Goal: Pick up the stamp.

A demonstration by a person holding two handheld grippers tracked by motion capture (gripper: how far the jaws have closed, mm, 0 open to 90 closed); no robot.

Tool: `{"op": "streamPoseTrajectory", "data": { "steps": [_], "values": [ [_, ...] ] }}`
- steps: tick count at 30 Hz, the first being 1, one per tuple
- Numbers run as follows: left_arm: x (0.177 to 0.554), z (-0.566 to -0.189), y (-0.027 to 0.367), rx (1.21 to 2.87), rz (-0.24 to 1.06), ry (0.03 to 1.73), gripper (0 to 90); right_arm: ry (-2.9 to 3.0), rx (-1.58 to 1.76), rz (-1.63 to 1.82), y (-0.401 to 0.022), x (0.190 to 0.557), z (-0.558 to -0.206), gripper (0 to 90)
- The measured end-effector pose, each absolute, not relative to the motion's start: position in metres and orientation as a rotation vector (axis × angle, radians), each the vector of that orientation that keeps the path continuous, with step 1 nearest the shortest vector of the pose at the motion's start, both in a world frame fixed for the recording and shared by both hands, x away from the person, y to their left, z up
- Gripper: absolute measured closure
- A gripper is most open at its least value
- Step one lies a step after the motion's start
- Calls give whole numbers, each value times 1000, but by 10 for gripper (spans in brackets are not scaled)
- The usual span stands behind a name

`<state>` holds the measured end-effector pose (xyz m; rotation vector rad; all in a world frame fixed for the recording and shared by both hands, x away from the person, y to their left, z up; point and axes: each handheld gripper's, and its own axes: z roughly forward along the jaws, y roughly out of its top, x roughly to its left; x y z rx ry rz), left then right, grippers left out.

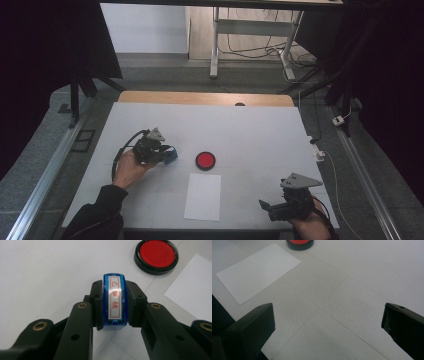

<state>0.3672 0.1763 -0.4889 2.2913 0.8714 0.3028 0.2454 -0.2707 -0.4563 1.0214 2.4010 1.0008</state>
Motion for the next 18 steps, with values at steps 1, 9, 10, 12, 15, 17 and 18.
{"op": "streamPoseTrajectory", "data": {
  "steps": [1,9,10,12,15,17,18],
  "values": [
    [366,-487,176,2285,308,864,705,2401,1021,1001,-271,245,-456,0],
    [353,-472,171,2259,319,788,706,2400,1023,1003,-271,245,-456,0],
    [353,-472,171,2259,319,788,706,2400,1023,1003,-271,245,-456,0],
    [351,-470,169,2253,310,787,706,2400,1022,1003,-271,245,-456,0],
    [346,-466,166,2247,296,775,706,2401,1021,1003,-271,245,-456,0],
    [344,-464,164,2244,271,775,706,2401,1020,1003,-271,245,-456,0],
    [342,-463,163,2237,267,771,706,2401,1018,1003,-271,245,-456,0]
  ]
}}
